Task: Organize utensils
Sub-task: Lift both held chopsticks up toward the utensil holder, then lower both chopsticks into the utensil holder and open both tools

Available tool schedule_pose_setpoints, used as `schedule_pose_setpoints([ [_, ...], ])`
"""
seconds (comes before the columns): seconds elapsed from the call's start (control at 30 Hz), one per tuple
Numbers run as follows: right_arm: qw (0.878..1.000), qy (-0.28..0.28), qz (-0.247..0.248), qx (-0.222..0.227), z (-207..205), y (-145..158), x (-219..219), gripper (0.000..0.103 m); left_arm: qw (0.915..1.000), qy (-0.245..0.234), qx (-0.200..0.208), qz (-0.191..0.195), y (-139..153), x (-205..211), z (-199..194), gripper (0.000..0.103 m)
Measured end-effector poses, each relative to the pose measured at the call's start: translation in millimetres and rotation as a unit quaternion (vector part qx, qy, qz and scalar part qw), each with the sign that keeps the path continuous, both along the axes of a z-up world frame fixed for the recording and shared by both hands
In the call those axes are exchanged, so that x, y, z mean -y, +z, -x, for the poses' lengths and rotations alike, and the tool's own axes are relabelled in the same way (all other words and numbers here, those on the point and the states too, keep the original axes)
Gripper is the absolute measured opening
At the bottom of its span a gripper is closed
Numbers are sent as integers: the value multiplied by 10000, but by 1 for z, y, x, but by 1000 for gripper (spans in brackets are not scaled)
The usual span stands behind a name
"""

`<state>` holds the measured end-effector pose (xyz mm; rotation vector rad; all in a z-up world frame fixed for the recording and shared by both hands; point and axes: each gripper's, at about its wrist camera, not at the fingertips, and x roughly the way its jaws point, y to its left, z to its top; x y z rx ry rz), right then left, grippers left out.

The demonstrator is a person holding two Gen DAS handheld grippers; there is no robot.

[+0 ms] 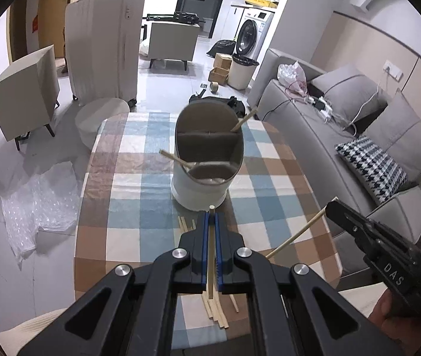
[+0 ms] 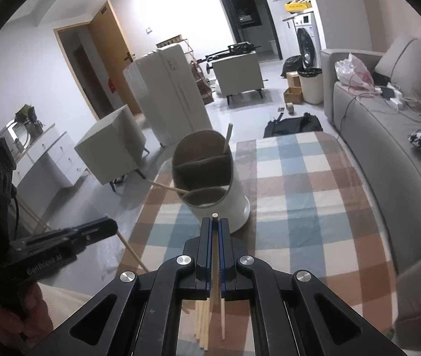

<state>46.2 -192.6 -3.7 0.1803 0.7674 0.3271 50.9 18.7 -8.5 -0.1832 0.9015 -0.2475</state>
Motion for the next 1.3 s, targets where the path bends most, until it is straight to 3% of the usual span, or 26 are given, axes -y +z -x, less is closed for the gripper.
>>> schedule_pose_setpoints([
  [0.33, 9989, 62, -74, 455, -18, 61, 2, 3, 9988, 144, 338, 324, 59, -15, -27, 0],
  [0.53, 9976, 90, -158, 664, -57, 98, 4, 3, 9966, 236, 679, 399, 92, -19, -57, 0],
  [0.73, 9965, 152, -199, 799, -107, 124, -2, 3, 9951, 319, 841, 411, 104, -22, -93, 0],
  [0.93, 9961, 165, -152, 855, -151, 127, -11, 3, 9943, 347, 964, 304, 100, -23, -131, 0],
  [1.3, 9980, 233, -158, 559, -201, 84, -26, 3, 9971, 223, 693, 228, 61, -20, -162, 0],
])
